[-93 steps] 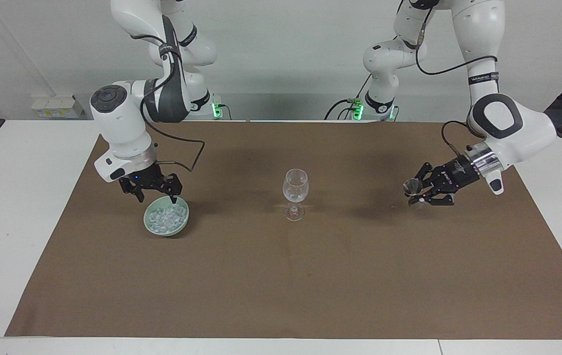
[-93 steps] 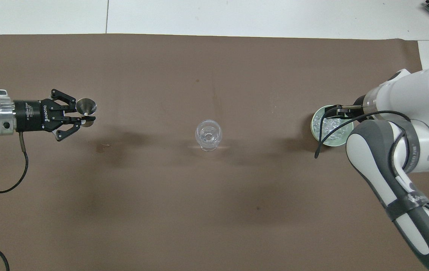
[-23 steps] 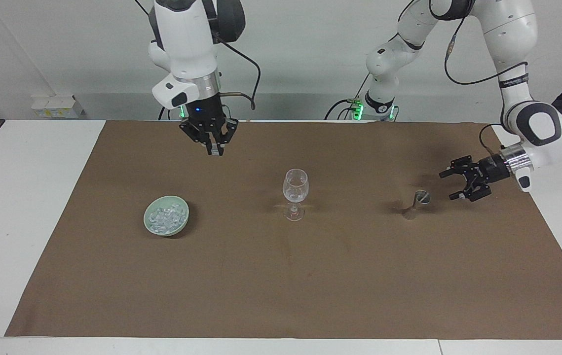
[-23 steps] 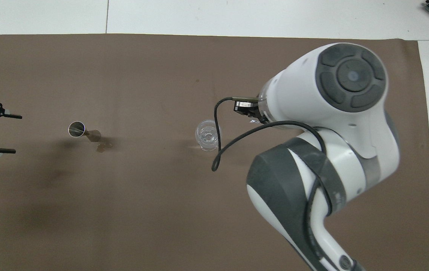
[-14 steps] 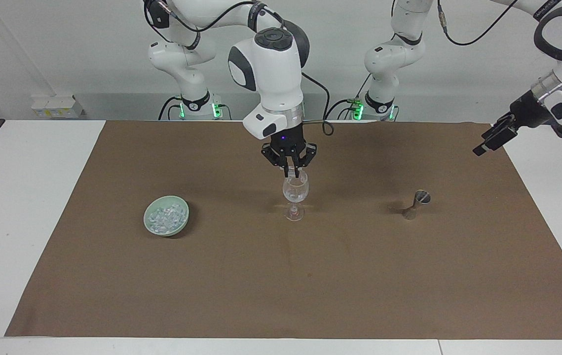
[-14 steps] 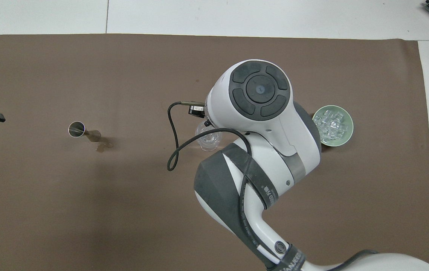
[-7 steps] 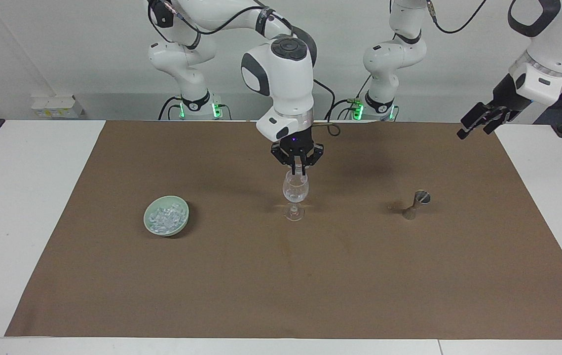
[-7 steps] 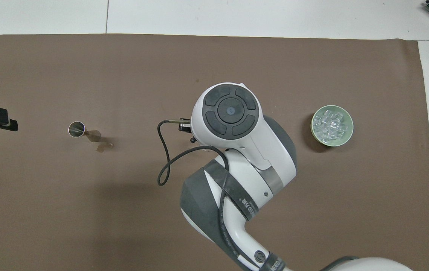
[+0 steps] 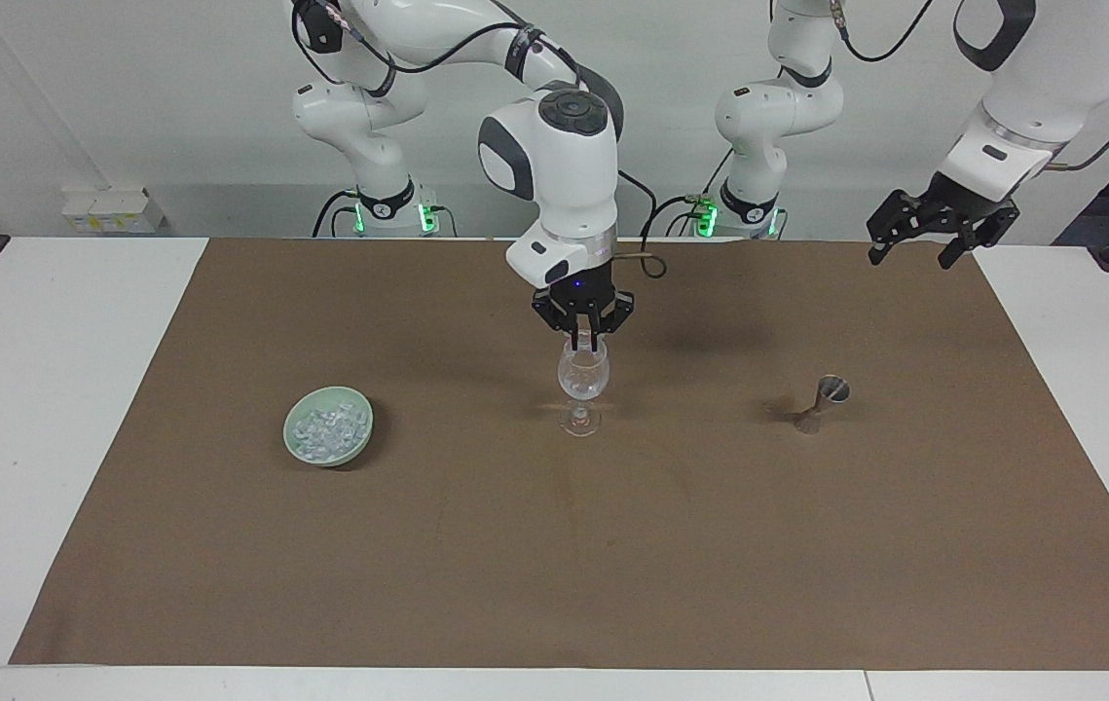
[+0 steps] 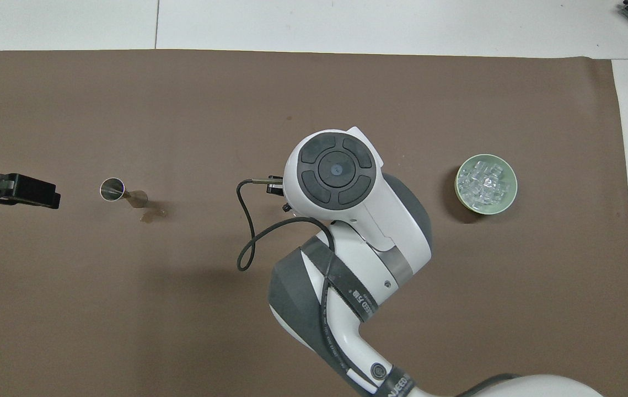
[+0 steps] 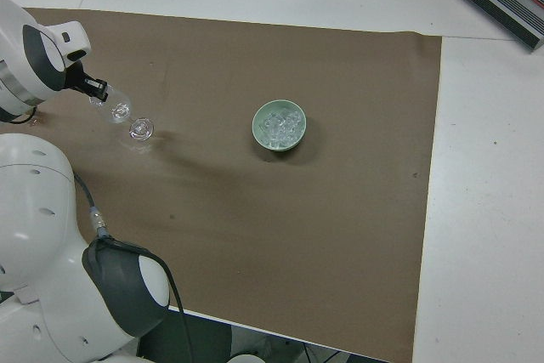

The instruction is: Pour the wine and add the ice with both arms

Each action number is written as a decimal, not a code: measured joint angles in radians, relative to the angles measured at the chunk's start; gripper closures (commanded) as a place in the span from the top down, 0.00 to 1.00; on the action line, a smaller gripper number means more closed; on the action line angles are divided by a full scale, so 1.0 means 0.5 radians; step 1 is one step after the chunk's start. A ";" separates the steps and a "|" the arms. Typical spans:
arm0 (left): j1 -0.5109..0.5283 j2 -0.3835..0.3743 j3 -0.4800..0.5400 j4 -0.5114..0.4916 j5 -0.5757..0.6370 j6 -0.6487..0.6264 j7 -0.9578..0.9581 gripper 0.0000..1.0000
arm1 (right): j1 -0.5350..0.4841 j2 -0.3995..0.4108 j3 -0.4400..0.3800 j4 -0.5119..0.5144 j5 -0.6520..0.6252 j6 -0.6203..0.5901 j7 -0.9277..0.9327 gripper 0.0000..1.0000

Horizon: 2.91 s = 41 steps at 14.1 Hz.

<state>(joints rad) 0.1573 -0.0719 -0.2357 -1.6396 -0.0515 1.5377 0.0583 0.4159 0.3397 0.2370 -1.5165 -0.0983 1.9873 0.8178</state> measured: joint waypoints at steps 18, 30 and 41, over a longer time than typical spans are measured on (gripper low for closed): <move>0.011 -0.032 0.031 0.002 0.014 0.026 0.006 1.00 | 0.000 -0.002 0.000 -0.009 -0.003 0.037 0.018 0.54; -0.094 -0.052 0.188 0.001 0.014 -0.080 0.010 1.00 | -0.155 -0.262 -0.038 0.000 -0.011 -0.143 0.019 1.00; -0.094 -0.099 0.208 0.012 0.014 -0.079 0.010 1.00 | -0.740 -0.750 -0.044 -0.001 0.004 -0.825 -0.332 1.00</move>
<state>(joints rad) 0.1105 -0.1215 -0.1315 -1.6337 -0.0443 1.4981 0.0631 0.0457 -0.0351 0.2149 -1.5172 -0.0961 1.5749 0.6518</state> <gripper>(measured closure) 0.000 0.000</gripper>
